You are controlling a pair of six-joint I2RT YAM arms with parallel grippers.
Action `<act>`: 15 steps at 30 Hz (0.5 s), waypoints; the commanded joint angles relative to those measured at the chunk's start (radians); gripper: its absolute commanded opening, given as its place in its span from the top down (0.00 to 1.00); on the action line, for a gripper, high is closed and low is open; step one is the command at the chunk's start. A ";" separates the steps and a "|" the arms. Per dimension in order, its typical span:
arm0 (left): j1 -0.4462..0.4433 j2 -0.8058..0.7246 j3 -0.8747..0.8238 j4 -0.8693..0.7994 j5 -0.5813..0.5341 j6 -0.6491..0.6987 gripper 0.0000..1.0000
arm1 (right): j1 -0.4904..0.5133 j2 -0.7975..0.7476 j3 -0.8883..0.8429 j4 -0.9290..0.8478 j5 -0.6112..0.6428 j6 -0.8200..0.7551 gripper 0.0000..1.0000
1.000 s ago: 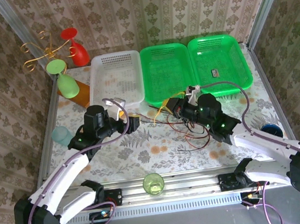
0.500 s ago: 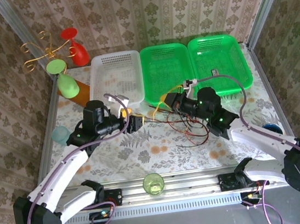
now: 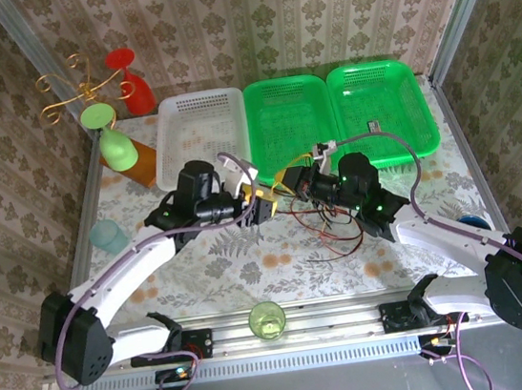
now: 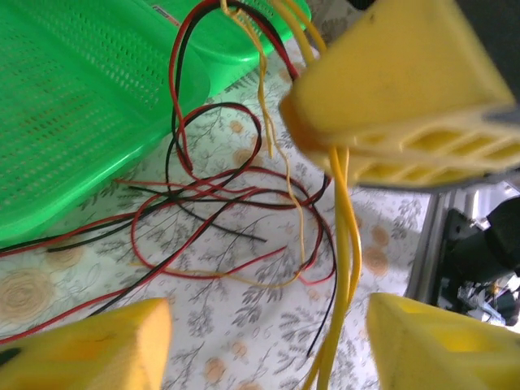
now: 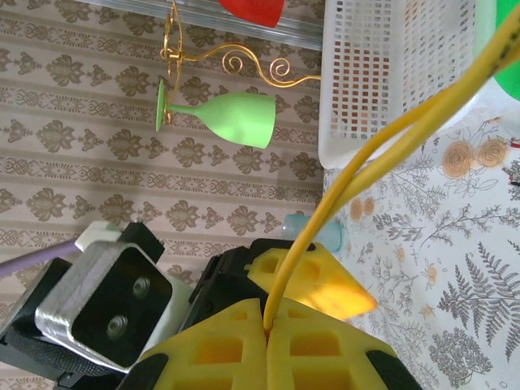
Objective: Untangle the cables
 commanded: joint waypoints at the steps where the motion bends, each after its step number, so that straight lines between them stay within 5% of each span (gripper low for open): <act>1: -0.018 0.028 0.057 0.028 0.040 0.014 0.73 | -0.001 -0.006 -0.021 0.045 -0.019 -0.017 1.00; 3: -0.021 0.038 0.066 0.022 0.045 0.018 0.97 | -0.001 -0.008 -0.026 0.051 -0.020 -0.024 1.00; 4: -0.022 0.037 0.067 0.014 0.068 0.022 1.00 | 0.000 -0.007 -0.025 0.049 -0.022 -0.029 1.00; 5: -0.020 0.033 0.070 -0.005 0.078 0.038 1.00 | -0.001 -0.013 -0.024 0.039 -0.024 -0.036 0.96; 9: -0.004 -0.004 0.085 -0.080 0.023 0.078 1.00 | -0.021 -0.087 -0.033 -0.040 -0.035 -0.066 0.56; 15: 0.018 -0.037 0.101 -0.123 0.025 0.087 1.00 | -0.148 -0.273 -0.030 -0.262 -0.112 -0.138 0.39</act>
